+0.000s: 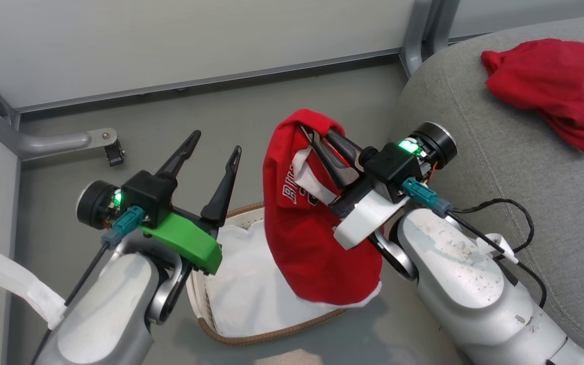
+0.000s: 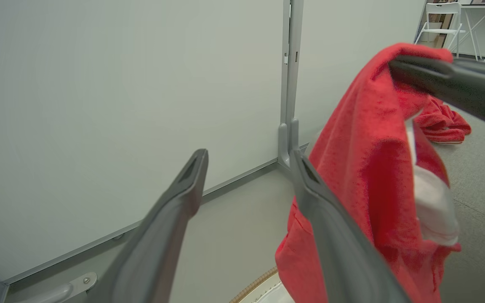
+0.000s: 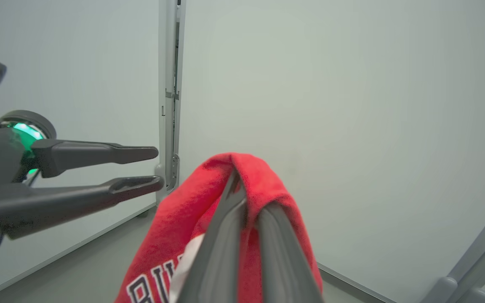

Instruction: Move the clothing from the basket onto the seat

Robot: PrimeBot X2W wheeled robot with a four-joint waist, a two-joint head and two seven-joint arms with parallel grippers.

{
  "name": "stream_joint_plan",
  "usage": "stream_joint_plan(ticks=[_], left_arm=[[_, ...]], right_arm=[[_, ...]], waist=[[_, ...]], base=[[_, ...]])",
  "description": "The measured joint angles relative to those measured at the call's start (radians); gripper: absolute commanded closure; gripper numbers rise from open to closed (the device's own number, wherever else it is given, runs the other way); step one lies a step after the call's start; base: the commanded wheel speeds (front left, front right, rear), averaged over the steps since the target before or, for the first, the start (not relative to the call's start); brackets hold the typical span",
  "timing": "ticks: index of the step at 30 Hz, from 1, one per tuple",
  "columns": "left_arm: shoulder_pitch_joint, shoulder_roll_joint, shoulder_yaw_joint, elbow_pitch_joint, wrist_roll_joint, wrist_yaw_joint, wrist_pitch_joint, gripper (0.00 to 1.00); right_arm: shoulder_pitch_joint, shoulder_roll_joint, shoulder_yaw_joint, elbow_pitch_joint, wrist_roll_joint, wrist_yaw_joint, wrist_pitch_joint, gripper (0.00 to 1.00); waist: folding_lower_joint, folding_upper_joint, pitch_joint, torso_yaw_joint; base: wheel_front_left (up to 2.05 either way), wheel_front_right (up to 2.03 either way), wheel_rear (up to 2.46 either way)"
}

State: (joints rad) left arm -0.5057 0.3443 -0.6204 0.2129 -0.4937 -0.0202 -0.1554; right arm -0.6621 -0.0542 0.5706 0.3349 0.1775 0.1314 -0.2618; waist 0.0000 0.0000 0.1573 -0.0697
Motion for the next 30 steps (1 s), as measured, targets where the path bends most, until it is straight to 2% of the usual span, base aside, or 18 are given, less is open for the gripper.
stream_joint_plan(ticks=[10,19,30], left_arm=[[0.072,-0.054,-0.044,0.049,-0.003,0.007,-0.055,0.0],[0.086,-0.068,-0.055,0.072,0.003,0.011,-0.081,0.0],[0.09,-0.06,-0.051,0.074,0.019,0.021,-0.094,0.0]], right_arm=[[0.04,-0.021,-0.06,-0.027,-0.028,0.0,0.0,1.0],[0.049,-0.033,-0.109,-0.055,-0.048,0.0,0.0,1.0],[0.052,-0.087,-0.171,-0.115,-0.083,0.0,0.0,1.0]], waist=[[0.0,0.0,0.001,-0.02],[0.0,0.0,0.003,-0.057],[0.0,0.0,0.027,-0.17]], base=[[0.0,0.0,0.0],[0.0,0.0,0.0],[0.0,0.0,0.0]])
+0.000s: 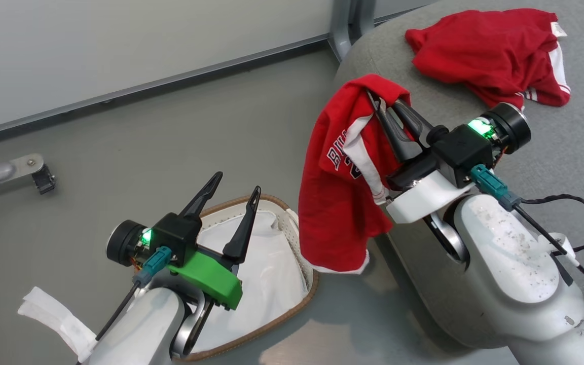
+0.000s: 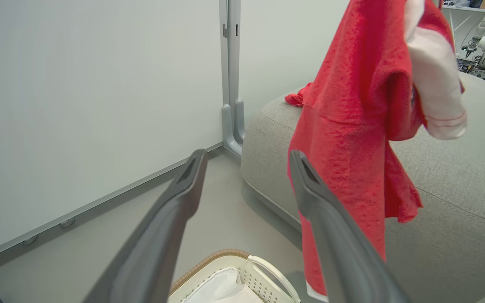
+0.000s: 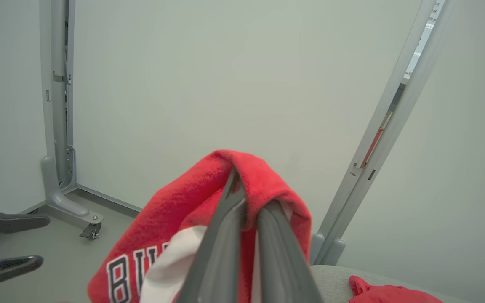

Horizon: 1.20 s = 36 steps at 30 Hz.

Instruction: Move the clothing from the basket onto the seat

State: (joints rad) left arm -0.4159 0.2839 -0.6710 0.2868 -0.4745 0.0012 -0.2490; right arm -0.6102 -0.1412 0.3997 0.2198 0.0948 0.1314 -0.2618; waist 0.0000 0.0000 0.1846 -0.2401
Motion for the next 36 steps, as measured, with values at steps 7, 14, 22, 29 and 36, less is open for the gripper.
stream_joint_plan(ticks=[7,14,22,29,36], left_arm=[[-0.002,0.0,-0.014,0.01,0.01,-0.001,-0.003,0.0],[-0.018,-0.006,-0.04,0.019,0.029,-0.005,0.001,0.0],[-0.026,-0.017,-0.057,0.03,0.033,-0.01,0.001,0.0],[-0.025,-0.023,-0.069,0.036,0.036,-0.01,0.0,0.0],[-0.027,-0.021,-0.075,0.016,0.046,-0.009,-0.006,0.0]], right_arm=[[0.036,-0.027,-0.045,-0.027,-0.01,0.0,0.0,1.0],[0.052,-0.031,-0.072,-0.021,-0.013,0.0,0.0,1.0],[-0.04,-0.077,-0.096,0.019,-0.023,0.0,0.0,1.0],[-0.217,-0.196,-0.111,0.068,-0.042,0.0,0.0,1.0],[-0.5,-0.354,-0.147,0.156,-0.035,0.0,0.034,1.0]], waist=[[0.0,0.0001,0.025,-0.093],[0.0,0.0,0.065,-0.166],[0.0,0.0,0.095,-0.141],[0.0,0.0,0.111,-0.077],[0.0,0.0,0.147,-0.02]], base=[[0.0,0.0,0.0],[0.0,0.0,0.0],[0.0,0.0,0.0],[0.0,0.0,0.0],[0.0,0.0,0.0]])
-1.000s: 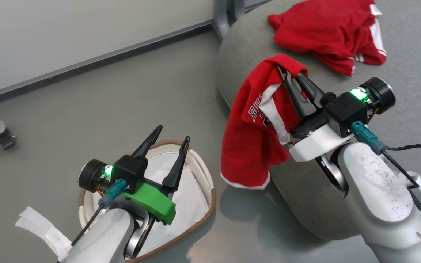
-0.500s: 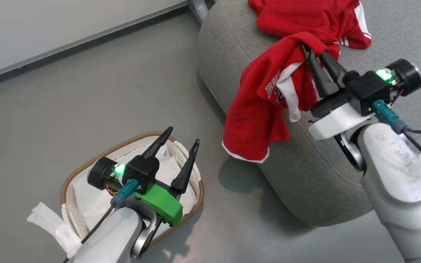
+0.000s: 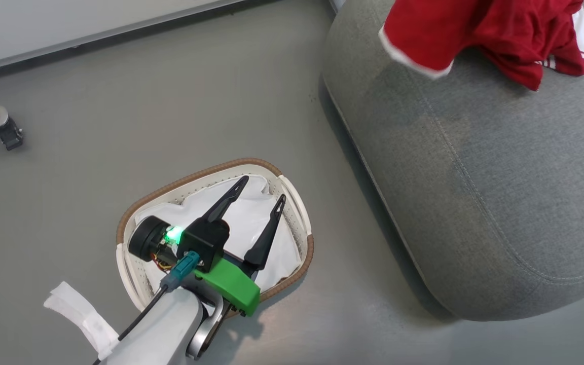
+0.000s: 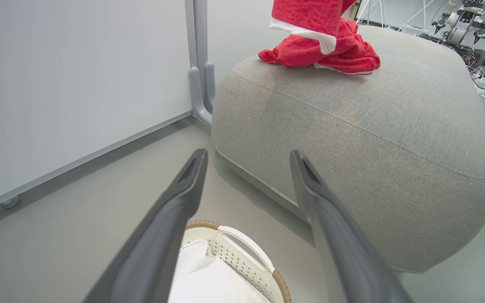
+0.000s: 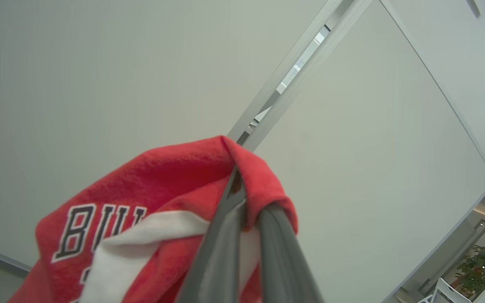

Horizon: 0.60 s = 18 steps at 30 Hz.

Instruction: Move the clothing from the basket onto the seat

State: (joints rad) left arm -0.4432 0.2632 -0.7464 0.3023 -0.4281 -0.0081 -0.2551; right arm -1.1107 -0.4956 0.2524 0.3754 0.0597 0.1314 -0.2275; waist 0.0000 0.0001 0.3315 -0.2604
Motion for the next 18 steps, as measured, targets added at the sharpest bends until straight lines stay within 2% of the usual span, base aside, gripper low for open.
stream_joint_plan(ticks=[5,10,13,18], left_arm=[[-0.029,0.005,-0.007,-0.025,0.01,0.001,0.008,0.0],[-0.051,0.014,-0.017,-0.047,0.025,0.001,0.021,0.0],[-0.068,0.023,-0.021,-0.063,0.035,0.001,0.03,0.0],[-0.085,0.039,-0.018,-0.086,0.046,0.008,0.043,0.0]], right_arm=[[-0.182,-0.133,-0.061,0.055,-0.012,0.0,0.023,1.0],[-0.212,-0.194,-0.104,0.159,-0.017,0.0,0.025,1.0],[-0.185,-0.204,-0.17,0.244,-0.015,0.0,0.023,1.0],[-0.05,-0.16,-0.236,0.394,-0.04,0.0,-0.004,1.0]], waist=[[0.0,0.0,0.049,0.031],[0.0,0.0,0.108,0.057],[0.0001,0.0,0.147,0.072],[0.0001,0.0,0.211,0.091]], base=[[0.0,0.0,0.0],[0.0,0.0,0.0],[0.0,0.0,0.0],[0.0,0.0,0.0]])
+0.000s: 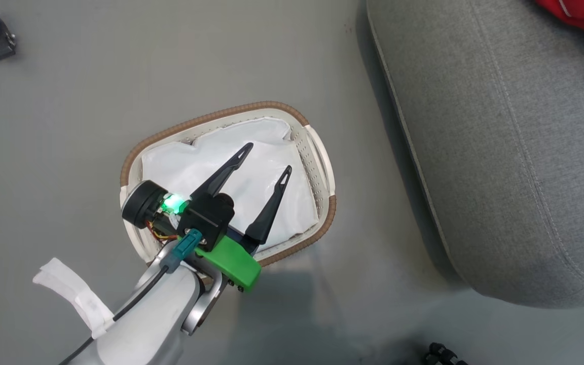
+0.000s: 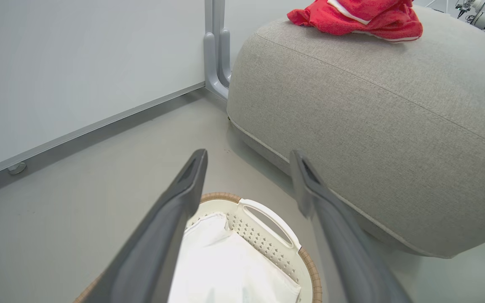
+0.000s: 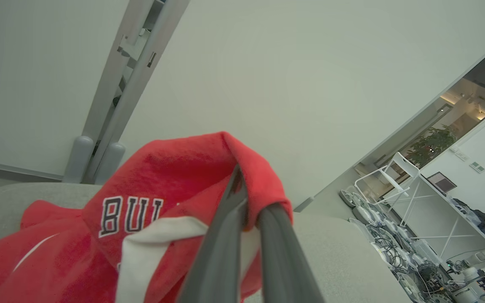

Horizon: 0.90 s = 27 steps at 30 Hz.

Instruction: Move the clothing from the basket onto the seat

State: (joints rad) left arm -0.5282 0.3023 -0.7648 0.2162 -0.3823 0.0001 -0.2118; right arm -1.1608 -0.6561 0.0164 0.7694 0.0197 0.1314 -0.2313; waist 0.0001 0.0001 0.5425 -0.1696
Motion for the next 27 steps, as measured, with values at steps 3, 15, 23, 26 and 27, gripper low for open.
stream_joint_plan(ticks=[3,15,23,26,27], left_arm=[[-0.001,0.009,-0.004,-0.011,0.0,0.001,0.016,0.0],[-0.003,0.028,-0.01,-0.048,0.004,0.013,0.03,0.0],[-0.002,0.028,-0.009,-0.05,-0.004,0.023,0.024,0.0],[0.0,0.025,-0.006,-0.046,-0.015,0.027,0.015,0.0],[0.002,0.023,-0.005,-0.043,-0.019,0.027,0.01,0.0]], right_arm=[[0.057,0.06,-0.036,0.066,-0.011,0.0,-0.017,1.0],[0.189,0.21,-0.132,0.005,-0.079,0.0,-0.03,0.7],[0.295,0.282,-0.163,-0.114,-0.114,0.0,-0.03,0.0],[0.335,0.301,-0.166,-0.143,-0.116,0.0,-0.03,0.0],[0.348,0.305,-0.166,-0.153,-0.116,0.0,-0.03,0.0]], waist=[[0.0,0.0,0.035,0.004],[0.0,0.0,0.065,-0.034],[0.0,0.0,0.026,-0.055],[-0.0001,0.0,0.005,-0.061],[0.0,0.0,-0.004,-0.063]], base=[[0.0,0.0,0.0],[0.0,0.0,0.0],[0.0,0.0,0.0],[0.0,0.0,0.0],[0.0,0.0,0.0]])
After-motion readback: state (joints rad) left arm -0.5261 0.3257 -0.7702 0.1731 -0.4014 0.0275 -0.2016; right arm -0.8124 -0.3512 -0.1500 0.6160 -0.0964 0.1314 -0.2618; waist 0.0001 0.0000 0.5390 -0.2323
